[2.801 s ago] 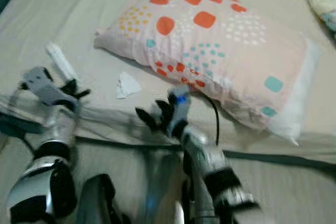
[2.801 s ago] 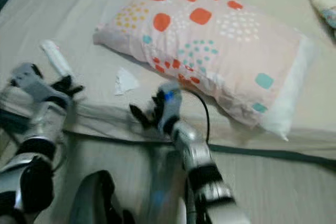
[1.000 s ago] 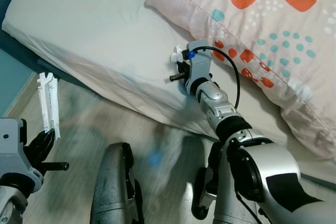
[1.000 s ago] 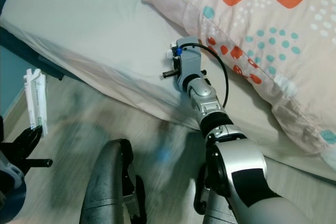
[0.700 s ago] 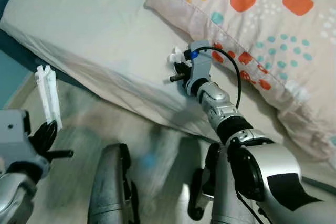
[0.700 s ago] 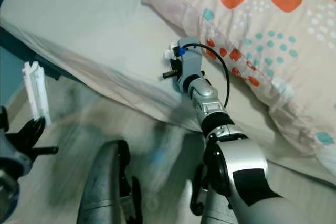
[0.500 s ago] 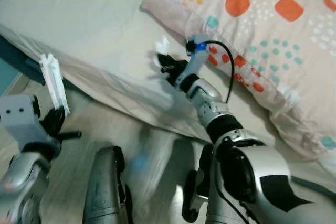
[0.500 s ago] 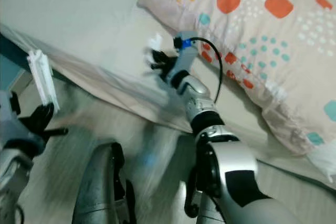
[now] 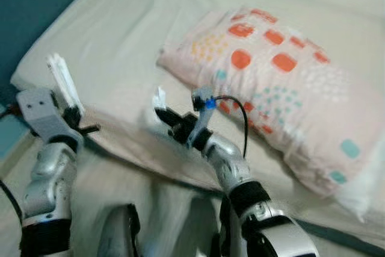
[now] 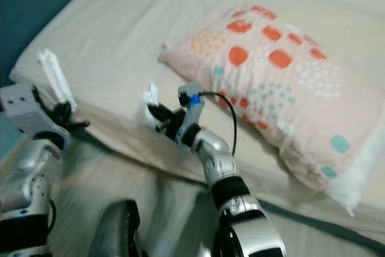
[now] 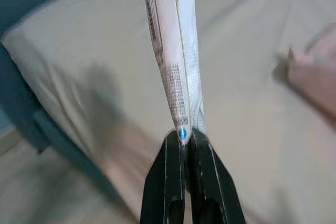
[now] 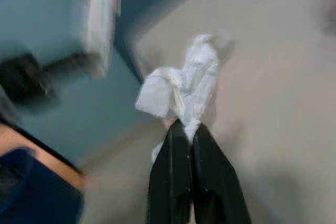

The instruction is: Clean up the room

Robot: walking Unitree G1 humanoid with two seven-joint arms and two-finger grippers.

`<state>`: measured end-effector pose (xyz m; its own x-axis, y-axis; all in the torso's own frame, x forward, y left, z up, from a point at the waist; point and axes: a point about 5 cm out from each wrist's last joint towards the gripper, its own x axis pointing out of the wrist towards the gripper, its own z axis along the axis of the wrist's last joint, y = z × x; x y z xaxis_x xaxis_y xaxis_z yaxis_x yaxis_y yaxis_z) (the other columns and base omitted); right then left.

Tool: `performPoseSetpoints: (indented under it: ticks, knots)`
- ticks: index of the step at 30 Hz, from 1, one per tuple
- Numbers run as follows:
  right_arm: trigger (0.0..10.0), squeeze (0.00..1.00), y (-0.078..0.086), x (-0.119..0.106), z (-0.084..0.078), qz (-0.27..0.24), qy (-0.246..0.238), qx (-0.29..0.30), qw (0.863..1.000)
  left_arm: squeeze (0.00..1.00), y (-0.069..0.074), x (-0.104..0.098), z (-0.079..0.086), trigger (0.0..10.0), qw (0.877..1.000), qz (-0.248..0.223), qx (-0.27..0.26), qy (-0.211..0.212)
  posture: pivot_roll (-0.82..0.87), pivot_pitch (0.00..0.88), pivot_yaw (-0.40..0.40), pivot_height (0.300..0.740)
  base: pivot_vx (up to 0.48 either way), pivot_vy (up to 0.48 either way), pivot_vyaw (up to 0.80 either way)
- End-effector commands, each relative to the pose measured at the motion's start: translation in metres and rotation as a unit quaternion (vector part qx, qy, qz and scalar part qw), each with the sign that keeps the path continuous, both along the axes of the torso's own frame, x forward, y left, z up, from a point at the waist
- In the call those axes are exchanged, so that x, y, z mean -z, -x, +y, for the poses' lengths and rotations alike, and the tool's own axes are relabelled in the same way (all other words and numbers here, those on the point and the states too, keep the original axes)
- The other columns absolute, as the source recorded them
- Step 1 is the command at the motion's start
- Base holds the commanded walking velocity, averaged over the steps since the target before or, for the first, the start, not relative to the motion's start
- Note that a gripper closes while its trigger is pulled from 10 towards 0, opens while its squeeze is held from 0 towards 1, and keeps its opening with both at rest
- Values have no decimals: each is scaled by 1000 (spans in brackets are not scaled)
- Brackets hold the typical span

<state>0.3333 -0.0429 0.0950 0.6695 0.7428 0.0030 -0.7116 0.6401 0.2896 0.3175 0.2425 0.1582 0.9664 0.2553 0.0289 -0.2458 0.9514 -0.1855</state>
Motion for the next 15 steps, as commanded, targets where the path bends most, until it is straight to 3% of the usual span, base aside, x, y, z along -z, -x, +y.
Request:
performPoseSetpoints:
  ticks: [1,2,3,4,5,6,7,8,9,11,13,15]
  knots:
    - [0,0,22,37,12,60,26,-4,998,0,2,29,-6,10000,999,46,7,-1,-19,81,-38,573,0,0,0]
    - [0,0,28,54,-2,83,59,13,995,0,5,52,-8,10000,996,84,10,2,-22,74,-35,578,0,0,0]
    - [0,0,28,54,-2,83,59,13,995,0,5,52,-8,10000,996,84,10,2,-22,74,-35,578,0,0,0]
    - [0,0,34,65,-15,97,82,25,992,0,11,75,-8,10000,993,122,9,1,-22,69,-32,583,0,0,0]
    - [0,0,34,65,-15,97,82,25,992,0,11,75,-8,10000,993,122,9,1,-22,69,-32,583,0,0,0]
    - [0,0,36,68,-24,103,88,33,990,0,17,93,-6,10000,988,153,3,4,-29,58,-29,588,0,0,0]
    - [0,0,36,68,-24,103,88,33,990,0,17,93,-6,10000,988,153,3,4,-29,58,-29,588,0,0,0]
    - [0,0,36,69,-31,102,92,38,990,0,26,114,-1,10000,982,188,-7,9,-33,54,-29,593,0,0,0]
    - [0,0,36,69,-31,102,92,38,990,0,26,114,-1,10000,982,188,-7,9,-33,54,-29,593,0,0,0]
    - [0,0,35,68,-38,100,103,47,989,0,47,146,12,10000,967,250,-36,21,-37,39,-26,603,0,0,0]
    - [0,0,35,69,-39,100,109,49,988,0,54,155,16,10000,962,268,-45,22,-37,39,-26,608,0,0,0]
    - [0,0,37,76,-38,102,137,47,984,0,71,172,23,10000,948,309,-66,28,-32,33,-31,618,0,0,0]
